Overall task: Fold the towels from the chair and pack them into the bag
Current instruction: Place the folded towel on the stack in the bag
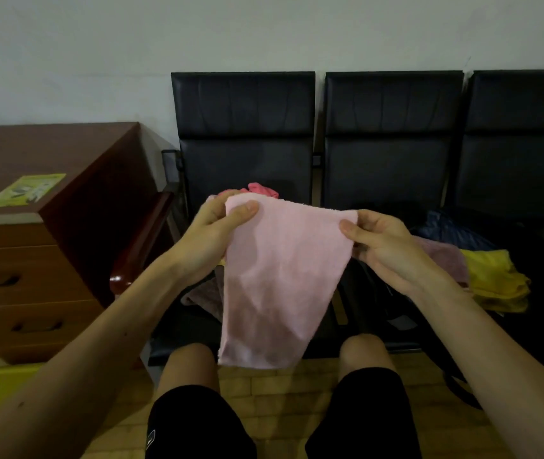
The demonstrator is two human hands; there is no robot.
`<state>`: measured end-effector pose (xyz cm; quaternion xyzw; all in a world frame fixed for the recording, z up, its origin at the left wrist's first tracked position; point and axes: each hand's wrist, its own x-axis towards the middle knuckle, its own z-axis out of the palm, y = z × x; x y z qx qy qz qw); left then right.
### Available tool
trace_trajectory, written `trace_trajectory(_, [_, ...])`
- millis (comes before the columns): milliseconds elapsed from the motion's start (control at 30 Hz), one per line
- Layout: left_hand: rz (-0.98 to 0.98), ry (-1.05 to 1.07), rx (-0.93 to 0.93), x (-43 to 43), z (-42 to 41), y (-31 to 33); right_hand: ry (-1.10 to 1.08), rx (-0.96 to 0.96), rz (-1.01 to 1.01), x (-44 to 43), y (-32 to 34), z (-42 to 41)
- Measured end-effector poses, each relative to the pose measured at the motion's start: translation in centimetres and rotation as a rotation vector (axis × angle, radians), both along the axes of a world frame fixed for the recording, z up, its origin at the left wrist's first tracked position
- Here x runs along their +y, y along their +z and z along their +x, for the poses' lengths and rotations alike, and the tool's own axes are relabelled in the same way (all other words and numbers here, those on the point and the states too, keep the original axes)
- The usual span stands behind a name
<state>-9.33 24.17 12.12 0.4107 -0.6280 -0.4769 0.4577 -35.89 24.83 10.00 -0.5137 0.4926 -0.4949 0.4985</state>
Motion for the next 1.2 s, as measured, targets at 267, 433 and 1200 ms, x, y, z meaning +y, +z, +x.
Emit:
trace_trajectory(267, [-0.032, 0.129, 0.101, 0.2, -3.7, -0.8, -0.068, -0.180, 0.180, 1.4, -3.0, 1.7])
trace_trajectory(433, [0.152, 0.138, 0.218, 0.3, -4.0, -0.9, 0.191, -0.158, 0.400, 6.0, -7.3, 4.3])
trace_trajectory(1200, [0.741, 0.014, 0.920, 0.0, 0.0, -9.5, 0.084, -0.294, 0.272, 6.9, -6.0, 6.5])
